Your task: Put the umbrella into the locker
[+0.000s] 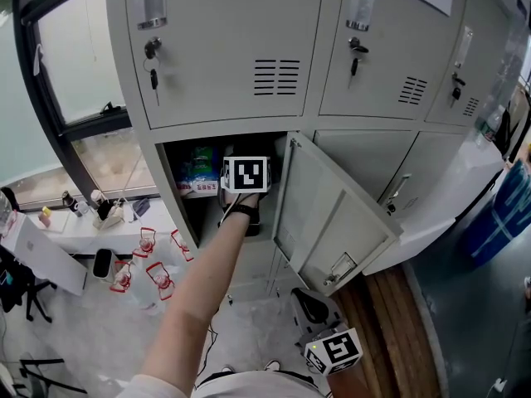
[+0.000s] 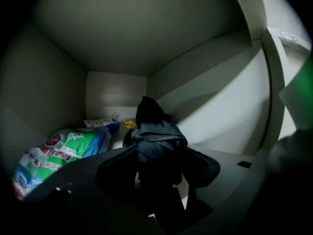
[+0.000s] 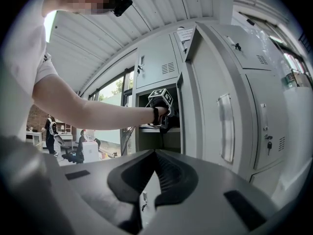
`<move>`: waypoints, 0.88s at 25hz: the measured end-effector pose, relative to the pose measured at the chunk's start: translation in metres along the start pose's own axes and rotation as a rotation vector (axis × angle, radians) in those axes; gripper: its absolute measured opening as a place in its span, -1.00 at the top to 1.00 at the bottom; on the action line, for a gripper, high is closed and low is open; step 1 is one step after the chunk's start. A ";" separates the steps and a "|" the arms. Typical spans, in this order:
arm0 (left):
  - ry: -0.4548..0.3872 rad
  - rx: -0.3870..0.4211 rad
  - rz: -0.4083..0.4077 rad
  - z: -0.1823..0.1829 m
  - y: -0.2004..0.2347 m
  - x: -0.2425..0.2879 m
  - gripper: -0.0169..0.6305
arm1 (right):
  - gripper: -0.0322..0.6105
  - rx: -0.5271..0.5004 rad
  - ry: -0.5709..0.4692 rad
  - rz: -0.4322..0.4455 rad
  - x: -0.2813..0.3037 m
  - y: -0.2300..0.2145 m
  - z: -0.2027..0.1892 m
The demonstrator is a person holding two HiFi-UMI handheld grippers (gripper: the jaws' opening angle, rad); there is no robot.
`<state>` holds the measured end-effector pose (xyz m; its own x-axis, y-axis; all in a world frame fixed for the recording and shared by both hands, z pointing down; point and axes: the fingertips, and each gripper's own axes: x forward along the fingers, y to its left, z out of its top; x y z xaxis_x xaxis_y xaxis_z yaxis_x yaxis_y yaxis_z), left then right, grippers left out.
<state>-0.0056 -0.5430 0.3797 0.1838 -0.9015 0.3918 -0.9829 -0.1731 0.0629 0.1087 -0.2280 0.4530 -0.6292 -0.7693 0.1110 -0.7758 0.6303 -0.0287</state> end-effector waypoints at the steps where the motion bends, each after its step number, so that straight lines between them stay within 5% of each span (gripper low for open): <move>1: -0.008 0.004 0.001 0.002 0.000 -0.002 0.17 | 0.85 0.001 -0.001 -0.001 0.000 -0.001 0.001; 7: -0.154 0.082 0.000 0.032 -0.010 -0.024 0.30 | 0.85 0.004 -0.005 -0.002 0.002 -0.005 0.002; 22: -0.207 0.127 -0.020 0.018 -0.005 -0.055 0.37 | 0.85 0.000 -0.014 -0.024 0.008 -0.008 0.003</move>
<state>-0.0105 -0.4994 0.3408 0.2147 -0.9572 0.1942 -0.9721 -0.2287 -0.0524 0.1094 -0.2393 0.4507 -0.6113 -0.7854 0.0973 -0.7904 0.6120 -0.0265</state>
